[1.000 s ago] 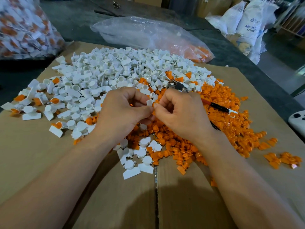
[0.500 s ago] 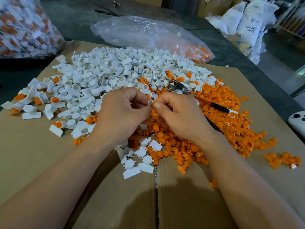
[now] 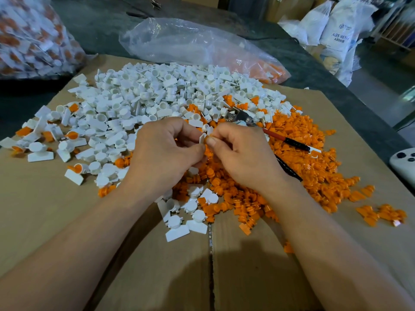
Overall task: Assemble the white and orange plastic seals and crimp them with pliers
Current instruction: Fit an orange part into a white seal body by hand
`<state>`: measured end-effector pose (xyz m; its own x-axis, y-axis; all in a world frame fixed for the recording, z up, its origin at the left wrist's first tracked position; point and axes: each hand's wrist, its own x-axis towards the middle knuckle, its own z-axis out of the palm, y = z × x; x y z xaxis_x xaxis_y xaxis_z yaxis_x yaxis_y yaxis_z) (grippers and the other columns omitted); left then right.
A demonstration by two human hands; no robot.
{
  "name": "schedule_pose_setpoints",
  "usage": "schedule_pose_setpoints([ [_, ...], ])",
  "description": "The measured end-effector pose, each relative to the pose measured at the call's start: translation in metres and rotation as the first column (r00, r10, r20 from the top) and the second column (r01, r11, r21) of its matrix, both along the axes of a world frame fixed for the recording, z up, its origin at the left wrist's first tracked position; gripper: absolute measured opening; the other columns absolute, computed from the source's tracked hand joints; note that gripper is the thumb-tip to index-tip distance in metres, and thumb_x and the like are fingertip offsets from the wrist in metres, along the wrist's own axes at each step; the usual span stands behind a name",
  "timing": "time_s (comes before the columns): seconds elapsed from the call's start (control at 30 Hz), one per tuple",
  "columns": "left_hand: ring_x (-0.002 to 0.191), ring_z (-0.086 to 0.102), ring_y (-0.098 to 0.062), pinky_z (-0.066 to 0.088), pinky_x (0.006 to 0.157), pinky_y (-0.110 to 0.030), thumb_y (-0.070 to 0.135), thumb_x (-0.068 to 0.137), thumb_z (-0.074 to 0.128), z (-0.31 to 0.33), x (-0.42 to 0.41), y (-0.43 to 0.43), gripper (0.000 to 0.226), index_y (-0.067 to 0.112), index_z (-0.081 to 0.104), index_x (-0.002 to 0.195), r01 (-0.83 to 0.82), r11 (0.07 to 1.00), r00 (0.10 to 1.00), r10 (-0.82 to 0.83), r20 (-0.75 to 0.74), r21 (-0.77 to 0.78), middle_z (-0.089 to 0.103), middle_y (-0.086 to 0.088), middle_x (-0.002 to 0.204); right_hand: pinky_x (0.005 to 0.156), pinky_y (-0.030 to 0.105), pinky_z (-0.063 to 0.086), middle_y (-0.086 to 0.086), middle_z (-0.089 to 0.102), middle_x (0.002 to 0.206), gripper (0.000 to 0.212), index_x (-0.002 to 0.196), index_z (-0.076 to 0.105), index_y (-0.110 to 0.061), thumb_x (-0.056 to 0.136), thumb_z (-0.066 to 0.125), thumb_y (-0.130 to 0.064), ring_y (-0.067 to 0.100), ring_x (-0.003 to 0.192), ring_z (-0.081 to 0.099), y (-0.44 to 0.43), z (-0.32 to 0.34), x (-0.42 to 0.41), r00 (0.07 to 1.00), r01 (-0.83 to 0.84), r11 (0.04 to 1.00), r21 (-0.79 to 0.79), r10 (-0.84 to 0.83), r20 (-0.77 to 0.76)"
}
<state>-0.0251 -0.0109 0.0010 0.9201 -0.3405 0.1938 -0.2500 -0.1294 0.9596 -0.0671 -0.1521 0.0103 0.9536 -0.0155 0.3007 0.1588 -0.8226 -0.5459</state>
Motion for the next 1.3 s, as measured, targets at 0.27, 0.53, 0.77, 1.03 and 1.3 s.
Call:
schedule_pose_setpoints([
  [0.27, 0.053, 0.067, -0.016, 0.058, 0.056, -0.032, 0.002, 0.076, 0.071, -0.001, 0.002, -0.001, 0.019, 0.018, 0.064, 0.068, -0.018, 1.000, 1.000, 0.018, 0.014, -0.020, 0.067, -0.003, 0.061, 0.053, 0.041, 0.042, 0.011, 0.057, 0.061, 0.019, 0.078, 0.059, -0.003, 0.090, 0.056, -0.018, 0.024, 0.055, 0.051, -0.004, -0.003, 0.001, 0.996, -0.053, 0.999, -0.010, 0.053, 0.067],
  [0.53, 0.049, 0.064, -0.014, 0.051, 0.049, -0.018, 0.000, 0.076, 0.071, 0.000, 0.003, 0.000, 0.021, 0.018, 0.063, 0.069, -0.015, 0.995, 1.000, 0.017, 0.021, -0.103, 0.066, -0.002, 0.059, 0.055, 0.046, 0.046, 0.012, 0.061, 0.064, 0.019, 0.079, 0.061, -0.006, 0.087, 0.059, -0.023, 0.026, 0.058, 0.058, -0.008, -0.003, 0.001, 0.991, -0.092, 0.992, 0.082, 0.083, 0.109],
  [0.77, 0.044, 0.061, -0.014, 0.049, 0.044, -0.019, -0.007, 0.075, 0.067, 0.006, 0.008, 0.002, 0.015, 0.005, 0.062, 0.068, 0.038, 0.962, 0.971, -0.099, -0.217, -0.269, 0.063, -0.004, 0.050, 0.055, 0.034, 0.046, 0.000, 0.061, 0.064, 0.011, 0.077, 0.058, -0.023, 0.076, 0.066, -0.029, 0.015, 0.060, 0.056, -0.004, -0.001, 0.000, 0.978, -0.108, 0.977, 0.183, 0.072, 0.196],
  [1.03, 0.041, 0.059, -0.012, 0.046, 0.040, -0.016, -0.008, 0.073, 0.063, 0.010, 0.010, 0.004, 0.014, 0.005, 0.060, 0.067, 0.063, 0.936, 0.917, -0.191, -0.349, -0.347, 0.062, -0.002, 0.049, 0.079, 0.021, 0.050, -0.017, 0.057, 0.096, 0.041, 0.113, 0.055, -0.023, 0.076, 0.068, -0.010, 0.002, 0.092, 0.058, -0.004, -0.002, 0.002, 0.948, -0.206, 0.957, 0.206, 0.143, 0.283],
  [1.3, 0.041, 0.059, -0.013, 0.046, 0.040, -0.017, -0.008, 0.075, 0.062, 0.010, 0.008, 0.003, 0.014, 0.004, 0.061, 0.069, 0.074, 0.941, 0.927, -0.187, -0.325, -0.330, 0.063, -0.002, 0.052, 0.081, 0.026, 0.053, -0.007, 0.062, 0.093, 0.032, 0.108, 0.064, -0.007, 0.076, 0.068, -0.008, 0.008, 0.089, 0.063, -0.003, -0.002, 0.001, 0.937, -0.200, 0.957, 0.209, 0.124, 0.328],
])
